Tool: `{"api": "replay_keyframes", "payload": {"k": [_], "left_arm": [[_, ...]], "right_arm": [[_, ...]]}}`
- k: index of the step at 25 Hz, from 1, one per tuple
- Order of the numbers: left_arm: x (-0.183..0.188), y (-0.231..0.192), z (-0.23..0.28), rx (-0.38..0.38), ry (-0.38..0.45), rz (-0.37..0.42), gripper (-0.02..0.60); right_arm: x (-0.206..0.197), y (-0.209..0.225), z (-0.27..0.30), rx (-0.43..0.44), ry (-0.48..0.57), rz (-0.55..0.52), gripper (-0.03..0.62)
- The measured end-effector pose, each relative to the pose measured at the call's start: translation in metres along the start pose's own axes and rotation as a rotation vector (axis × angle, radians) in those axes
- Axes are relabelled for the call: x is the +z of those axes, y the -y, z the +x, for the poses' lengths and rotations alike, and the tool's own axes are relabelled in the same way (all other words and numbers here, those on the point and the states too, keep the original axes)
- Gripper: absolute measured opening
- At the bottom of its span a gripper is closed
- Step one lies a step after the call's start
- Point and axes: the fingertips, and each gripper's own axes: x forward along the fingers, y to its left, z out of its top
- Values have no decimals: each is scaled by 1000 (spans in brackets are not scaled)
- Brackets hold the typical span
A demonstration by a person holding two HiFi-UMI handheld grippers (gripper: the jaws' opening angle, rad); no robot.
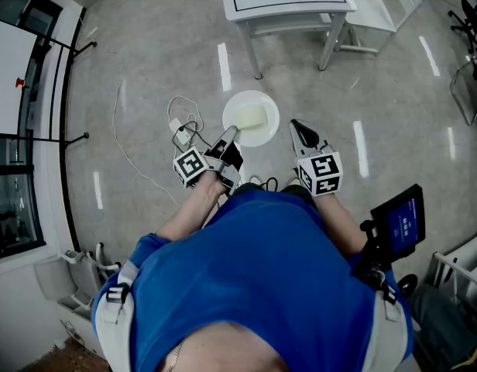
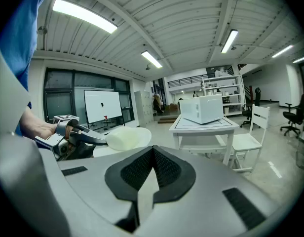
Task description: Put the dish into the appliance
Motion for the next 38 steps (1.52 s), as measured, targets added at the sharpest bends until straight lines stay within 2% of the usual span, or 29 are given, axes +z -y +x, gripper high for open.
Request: {"api": "replay_keyframes", "payload": {"k": [5, 13, 17, 26, 29, 34, 38], "left_arm": [[4, -4, -2, 16, 5, 13, 17], [4, 0, 1, -4, 8, 4, 17], [5, -7, -1, 21, 8, 7, 17], [6, 0, -6, 5, 20, 5, 17], [22, 3, -11, -6, 28, -2, 17], [85, -21, -33, 5, 29, -11, 17], [88, -17, -32, -11, 32, -9, 17]], "right_arm": [[3, 1, 2, 1, 7, -9, 0], [7, 5, 2, -16, 23, -8, 0], [8, 8, 0, -28, 33, -11, 0], [14, 8, 3, -38, 41, -18, 0], [21, 2, 13, -46, 40, -20, 1], [25, -31, 70, -77, 36, -15, 0], [32, -22, 71, -106, 44, -7, 0]]}}
